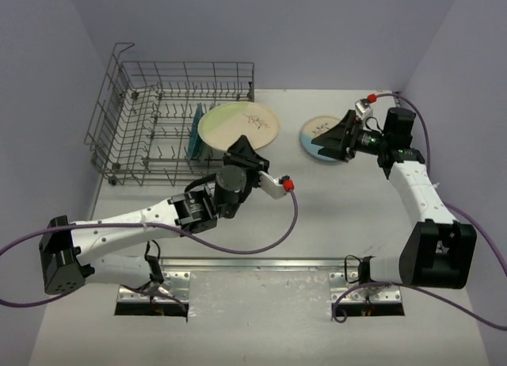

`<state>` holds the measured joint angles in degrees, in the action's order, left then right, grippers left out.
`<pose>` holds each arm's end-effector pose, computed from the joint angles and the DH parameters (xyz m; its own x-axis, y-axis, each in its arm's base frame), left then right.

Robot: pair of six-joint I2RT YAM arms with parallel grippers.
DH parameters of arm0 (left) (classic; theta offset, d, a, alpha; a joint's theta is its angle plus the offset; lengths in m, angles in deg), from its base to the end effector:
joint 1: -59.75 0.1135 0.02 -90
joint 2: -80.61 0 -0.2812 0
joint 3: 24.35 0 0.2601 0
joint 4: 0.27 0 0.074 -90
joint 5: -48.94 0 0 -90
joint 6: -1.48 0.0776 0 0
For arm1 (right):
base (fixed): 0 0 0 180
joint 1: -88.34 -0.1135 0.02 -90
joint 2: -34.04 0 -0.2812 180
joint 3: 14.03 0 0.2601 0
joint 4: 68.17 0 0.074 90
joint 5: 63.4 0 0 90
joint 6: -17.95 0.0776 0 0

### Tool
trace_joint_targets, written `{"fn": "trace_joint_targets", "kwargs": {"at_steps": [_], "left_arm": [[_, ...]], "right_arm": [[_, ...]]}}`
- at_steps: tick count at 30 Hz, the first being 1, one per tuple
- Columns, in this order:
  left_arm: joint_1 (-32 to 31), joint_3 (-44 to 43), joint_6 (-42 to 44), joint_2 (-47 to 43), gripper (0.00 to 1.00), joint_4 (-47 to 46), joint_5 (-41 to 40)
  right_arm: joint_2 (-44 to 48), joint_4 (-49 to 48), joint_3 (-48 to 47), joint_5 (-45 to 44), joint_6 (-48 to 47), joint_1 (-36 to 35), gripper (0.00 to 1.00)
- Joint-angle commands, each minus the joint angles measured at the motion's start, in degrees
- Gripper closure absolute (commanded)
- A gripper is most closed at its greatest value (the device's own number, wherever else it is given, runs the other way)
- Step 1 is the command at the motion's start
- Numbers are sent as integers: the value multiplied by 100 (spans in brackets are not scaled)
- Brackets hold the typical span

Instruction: Unload the plates from the dish rack

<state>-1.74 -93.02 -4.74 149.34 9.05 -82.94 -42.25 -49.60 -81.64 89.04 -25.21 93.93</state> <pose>0.1926 -0.2460 0.3538 0.3294 0.9442 0.0013 0.1142 -0.0412 0.9926 0.3134 0.0384 0.2971 -0.8510 0.4224 -0.3120 -0.1733 0.3350 0.9262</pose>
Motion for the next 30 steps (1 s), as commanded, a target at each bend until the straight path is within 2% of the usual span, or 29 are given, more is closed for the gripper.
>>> {"fn": "trace_joint_targets", "kwargs": {"at_steps": [1,9,14,16,17,20,23,29,30], "left_arm": [[-556,346,1478,-510,100,-2055,-358],[-1116,717,1580,-441,100,-2288,-514],[-1183,913,1589,-411,100,-2363,-483],[-1190,964,1598,-387,100,-2402,-462],[-1190,981,1615,-378,100,-2428,-461],[-1215,1007,1615,-352,100,-2446,-436],[-1225,1072,1647,-319,100,-2454,-419],[-1225,1297,1764,-245,100,-2666,-285],[-1225,1297,1764,-228,100,-2675,-277]], "right_arm": [[-318,-488,-380,837,722,-470,1],[-571,-867,-373,602,923,-1282,1],[-811,-1030,-582,591,1166,-1423,9],[-870,-1183,-593,585,1232,-1456,17],[-888,-1245,-584,585,1276,-1474,28],[-966,-1477,-507,592,1505,-1543,50],[-1027,-1854,-354,602,1834,-1603,63],[-1020,-2027,-354,726,1969,-1764,76],[-1028,-2036,-337,743,1970,-1772,81]]}}
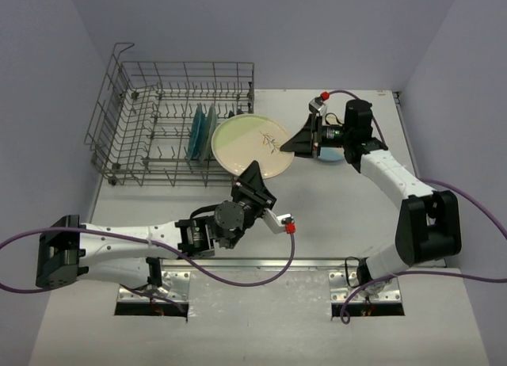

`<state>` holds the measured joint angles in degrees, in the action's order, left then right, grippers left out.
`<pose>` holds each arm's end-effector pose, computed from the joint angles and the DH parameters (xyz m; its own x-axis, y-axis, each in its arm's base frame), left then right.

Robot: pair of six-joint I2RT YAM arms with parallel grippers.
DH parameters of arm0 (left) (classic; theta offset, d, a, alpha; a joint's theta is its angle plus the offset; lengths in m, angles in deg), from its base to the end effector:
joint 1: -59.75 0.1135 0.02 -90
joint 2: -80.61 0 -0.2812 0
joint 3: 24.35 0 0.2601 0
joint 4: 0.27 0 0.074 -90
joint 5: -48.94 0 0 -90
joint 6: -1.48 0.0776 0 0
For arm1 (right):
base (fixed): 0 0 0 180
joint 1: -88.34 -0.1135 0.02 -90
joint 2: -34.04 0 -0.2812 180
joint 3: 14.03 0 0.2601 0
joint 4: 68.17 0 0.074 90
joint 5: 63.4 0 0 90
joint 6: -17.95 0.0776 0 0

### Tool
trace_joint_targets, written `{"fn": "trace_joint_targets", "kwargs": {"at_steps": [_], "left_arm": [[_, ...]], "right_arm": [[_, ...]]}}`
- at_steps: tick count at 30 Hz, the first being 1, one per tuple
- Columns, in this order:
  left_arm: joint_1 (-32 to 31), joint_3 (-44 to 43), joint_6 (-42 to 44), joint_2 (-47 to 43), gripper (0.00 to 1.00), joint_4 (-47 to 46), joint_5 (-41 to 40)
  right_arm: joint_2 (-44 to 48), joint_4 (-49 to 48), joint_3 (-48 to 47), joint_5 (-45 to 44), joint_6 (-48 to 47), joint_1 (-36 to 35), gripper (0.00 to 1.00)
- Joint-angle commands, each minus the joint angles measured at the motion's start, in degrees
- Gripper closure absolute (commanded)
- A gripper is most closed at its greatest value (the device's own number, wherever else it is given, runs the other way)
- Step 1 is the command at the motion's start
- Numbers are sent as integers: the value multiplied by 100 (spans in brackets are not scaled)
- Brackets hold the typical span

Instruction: Unload the plates from the dish rack

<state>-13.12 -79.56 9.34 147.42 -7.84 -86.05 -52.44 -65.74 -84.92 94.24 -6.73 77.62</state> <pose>0.1386 -0.2635 0.3106 0.4666 0.8648 0.1856 -0.0435 -0.1872 0.9814 0.3322 0.1359 0.2922 -0.9764 0.1670 -0.1371 -0.1142 0.1401 0.9835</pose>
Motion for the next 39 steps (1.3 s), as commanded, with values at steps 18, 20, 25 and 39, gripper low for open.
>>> {"fn": "trace_joint_targets", "kwargs": {"at_steps": [18,20,25,39], "left_arm": [[44,-302,-126,-18,15,-367,-286],[134,-440,-288,-9,12,-272,-300],[426,-1232,-1063,119,9,176,-430],[3044,-7061,-7553,1827,0,5834,386]], "right_arm": [[-21,-1820,632,192,1334,924,100],[-116,-2043,630,204,1601,1099,100],[-297,-2422,406,206,2017,1872,100],[-1092,-87,-379,-623,-311,3155,100]]}}
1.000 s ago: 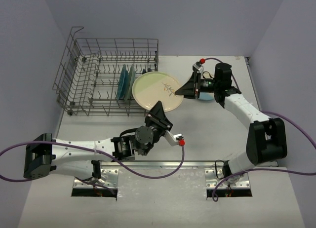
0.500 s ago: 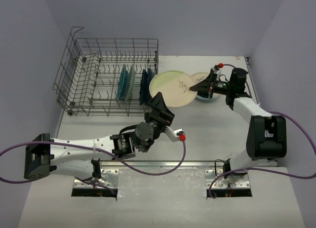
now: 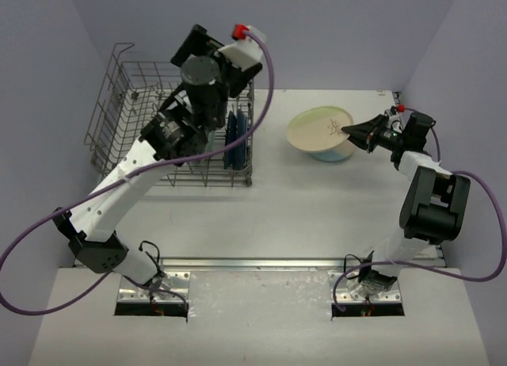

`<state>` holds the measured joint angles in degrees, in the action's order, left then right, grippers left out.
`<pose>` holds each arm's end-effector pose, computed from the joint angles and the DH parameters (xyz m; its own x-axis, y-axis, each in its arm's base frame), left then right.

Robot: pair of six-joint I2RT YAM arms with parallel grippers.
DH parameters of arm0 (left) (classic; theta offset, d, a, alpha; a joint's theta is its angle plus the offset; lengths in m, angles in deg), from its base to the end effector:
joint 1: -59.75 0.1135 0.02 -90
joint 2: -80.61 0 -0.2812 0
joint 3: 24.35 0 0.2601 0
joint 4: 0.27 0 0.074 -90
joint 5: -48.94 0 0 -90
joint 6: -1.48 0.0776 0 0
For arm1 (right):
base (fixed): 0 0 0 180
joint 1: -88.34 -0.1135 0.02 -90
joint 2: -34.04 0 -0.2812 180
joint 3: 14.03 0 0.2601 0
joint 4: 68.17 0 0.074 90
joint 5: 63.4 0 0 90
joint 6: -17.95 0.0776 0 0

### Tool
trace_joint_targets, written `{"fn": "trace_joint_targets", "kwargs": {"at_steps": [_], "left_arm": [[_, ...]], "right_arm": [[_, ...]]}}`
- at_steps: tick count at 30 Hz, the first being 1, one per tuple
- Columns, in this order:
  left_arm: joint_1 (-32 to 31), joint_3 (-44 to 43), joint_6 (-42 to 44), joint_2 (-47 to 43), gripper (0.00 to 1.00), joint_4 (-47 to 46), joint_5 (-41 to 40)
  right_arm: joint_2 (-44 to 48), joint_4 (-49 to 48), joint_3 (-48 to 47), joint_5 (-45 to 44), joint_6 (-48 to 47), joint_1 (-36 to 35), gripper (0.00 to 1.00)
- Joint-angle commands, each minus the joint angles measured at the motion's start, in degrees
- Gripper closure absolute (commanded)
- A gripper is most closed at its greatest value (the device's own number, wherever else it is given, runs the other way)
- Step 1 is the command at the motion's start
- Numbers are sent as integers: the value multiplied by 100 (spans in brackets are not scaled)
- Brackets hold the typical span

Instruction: Unload the plates from the dish rack

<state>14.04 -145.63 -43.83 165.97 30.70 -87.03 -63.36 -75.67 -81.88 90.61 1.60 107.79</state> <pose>0.2741 -0.2011 0.5574 0.0410 0.6580 -0.7519 -0.0443 0.7530 0.6565 0.3840 -0.0616 0.2235 -0.7134 0.6979 0.0629 0.1596 0.0745 0.9844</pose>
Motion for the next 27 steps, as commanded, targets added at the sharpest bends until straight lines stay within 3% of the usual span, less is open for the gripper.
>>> {"fn": "trace_joint_targets", "kwargs": {"at_steps": [1,8,20,27], "left_arm": [[517,-385,-2274,-86,0,1974,579],[1278,-208,-2567,-433,0,2180,1042],[2707,746,-3464,-1141,0,2686,2572],[2945,1113,-3515,-1391,0,2706,2804]], "right_arm": [[-139,1046,-785,-493,-1372,151,100],[-625,1171,-1219,-1056,-1614,191,100],[-1466,1298,-1760,-1470,-2167,191,100],[-1830,2566,-2211,-1899,-3104,191,99]]}}
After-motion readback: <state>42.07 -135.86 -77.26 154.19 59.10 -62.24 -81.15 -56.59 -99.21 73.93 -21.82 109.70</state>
